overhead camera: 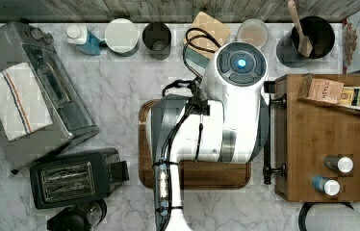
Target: Open the drawer.
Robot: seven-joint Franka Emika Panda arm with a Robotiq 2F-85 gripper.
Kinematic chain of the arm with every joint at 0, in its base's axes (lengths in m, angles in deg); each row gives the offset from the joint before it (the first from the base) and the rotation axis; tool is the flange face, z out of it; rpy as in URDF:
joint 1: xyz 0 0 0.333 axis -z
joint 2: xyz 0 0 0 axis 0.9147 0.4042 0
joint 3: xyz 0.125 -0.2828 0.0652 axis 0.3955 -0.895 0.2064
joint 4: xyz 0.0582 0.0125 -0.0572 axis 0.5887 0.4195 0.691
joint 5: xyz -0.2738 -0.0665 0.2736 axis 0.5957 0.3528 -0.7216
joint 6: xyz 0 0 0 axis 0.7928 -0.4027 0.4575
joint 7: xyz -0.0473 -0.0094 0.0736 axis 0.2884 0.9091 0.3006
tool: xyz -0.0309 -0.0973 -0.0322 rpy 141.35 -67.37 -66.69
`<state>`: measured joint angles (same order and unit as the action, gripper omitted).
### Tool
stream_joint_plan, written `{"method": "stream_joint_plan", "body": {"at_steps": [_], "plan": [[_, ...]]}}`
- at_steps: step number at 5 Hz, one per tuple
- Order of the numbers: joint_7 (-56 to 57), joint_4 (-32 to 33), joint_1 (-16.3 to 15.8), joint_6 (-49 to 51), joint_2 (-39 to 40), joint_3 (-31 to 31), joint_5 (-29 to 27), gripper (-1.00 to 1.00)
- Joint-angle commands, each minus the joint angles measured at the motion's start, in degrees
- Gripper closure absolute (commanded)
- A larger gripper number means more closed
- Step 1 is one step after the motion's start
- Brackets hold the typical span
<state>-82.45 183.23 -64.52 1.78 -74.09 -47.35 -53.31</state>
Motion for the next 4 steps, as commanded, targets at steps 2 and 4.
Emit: {"method": "stream_joint_plan", "body": {"at_steps": [2,4], "plan": [[7.01,0.81,0.44,2.36,-0.01,-0.14,1.22,-1.00],[34.07,11.37,4.58,-7.27,-5.52,-3.82,2.87,-1.00]]}}
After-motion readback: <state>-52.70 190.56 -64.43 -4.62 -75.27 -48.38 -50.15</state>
